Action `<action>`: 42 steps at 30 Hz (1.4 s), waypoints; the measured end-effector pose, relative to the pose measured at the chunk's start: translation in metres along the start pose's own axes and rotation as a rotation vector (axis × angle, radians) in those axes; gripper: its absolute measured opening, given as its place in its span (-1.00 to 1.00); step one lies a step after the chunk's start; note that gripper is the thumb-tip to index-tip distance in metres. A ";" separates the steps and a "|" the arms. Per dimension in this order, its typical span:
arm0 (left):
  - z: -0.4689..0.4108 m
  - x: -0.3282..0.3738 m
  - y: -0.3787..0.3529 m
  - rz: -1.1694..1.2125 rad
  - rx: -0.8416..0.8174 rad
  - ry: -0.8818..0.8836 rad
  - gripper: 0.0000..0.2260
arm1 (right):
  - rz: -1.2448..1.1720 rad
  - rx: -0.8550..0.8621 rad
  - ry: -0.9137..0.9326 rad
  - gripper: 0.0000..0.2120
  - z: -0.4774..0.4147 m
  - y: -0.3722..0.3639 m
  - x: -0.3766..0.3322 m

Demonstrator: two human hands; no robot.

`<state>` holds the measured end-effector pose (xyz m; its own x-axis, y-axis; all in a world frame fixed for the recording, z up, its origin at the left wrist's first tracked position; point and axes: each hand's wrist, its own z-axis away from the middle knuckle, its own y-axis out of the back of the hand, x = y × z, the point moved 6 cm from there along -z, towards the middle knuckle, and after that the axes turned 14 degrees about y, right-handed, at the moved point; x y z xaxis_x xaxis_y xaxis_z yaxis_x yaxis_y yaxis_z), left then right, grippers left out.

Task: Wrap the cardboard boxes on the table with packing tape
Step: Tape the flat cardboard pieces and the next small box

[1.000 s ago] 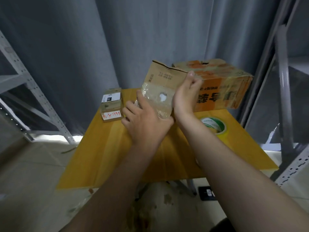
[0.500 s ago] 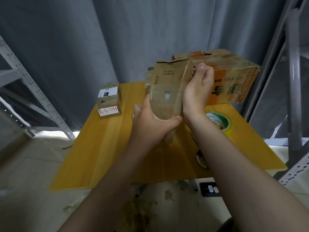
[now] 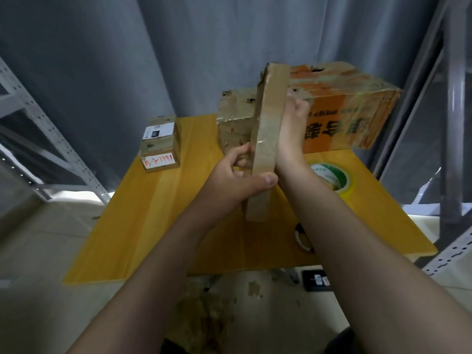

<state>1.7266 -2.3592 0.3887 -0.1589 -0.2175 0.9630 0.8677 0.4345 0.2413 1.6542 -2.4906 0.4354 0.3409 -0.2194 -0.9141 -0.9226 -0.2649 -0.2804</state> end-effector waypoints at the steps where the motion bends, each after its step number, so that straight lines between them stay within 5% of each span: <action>1: -0.001 0.001 0.000 0.030 -0.027 0.004 -0.06 | 0.053 0.007 0.039 -0.88 -0.002 0.001 -0.003; 8: -0.002 0.002 0.014 0.083 -0.069 -0.013 -0.27 | 0.108 -0.158 -0.062 -0.72 -0.001 -0.012 0.003; 12: -0.003 0.007 0.030 0.050 0.226 -0.168 -0.59 | 0.204 -0.169 -0.008 -0.72 0.001 -0.011 -0.001; 16: -0.003 0.008 0.027 -0.054 0.304 -0.238 -0.50 | 0.247 -0.275 0.015 -0.36 0.010 -0.019 -0.001; 20: -0.005 0.011 0.015 -0.119 0.180 -0.218 -0.08 | 0.359 -0.279 0.052 -0.15 0.018 -0.026 0.001; 24: 0.003 0.015 0.004 -0.231 0.144 -0.233 0.09 | 0.481 -0.281 0.185 -0.23 0.030 -0.029 -0.003; 35: 0.018 0.018 0.010 -0.007 0.118 -0.308 -0.16 | 0.765 -0.135 0.671 -0.43 0.028 -0.009 -0.028; 42: 0.019 0.007 0.022 0.048 0.040 -0.266 -0.15 | 0.526 -0.045 0.617 -0.71 0.009 0.013 -0.006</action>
<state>1.7355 -2.3347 0.4026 -0.2403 0.0390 0.9699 0.8588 0.4742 0.1937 1.6380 -2.4842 0.4346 -0.0854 -0.8006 -0.5931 -0.9861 -0.0170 0.1650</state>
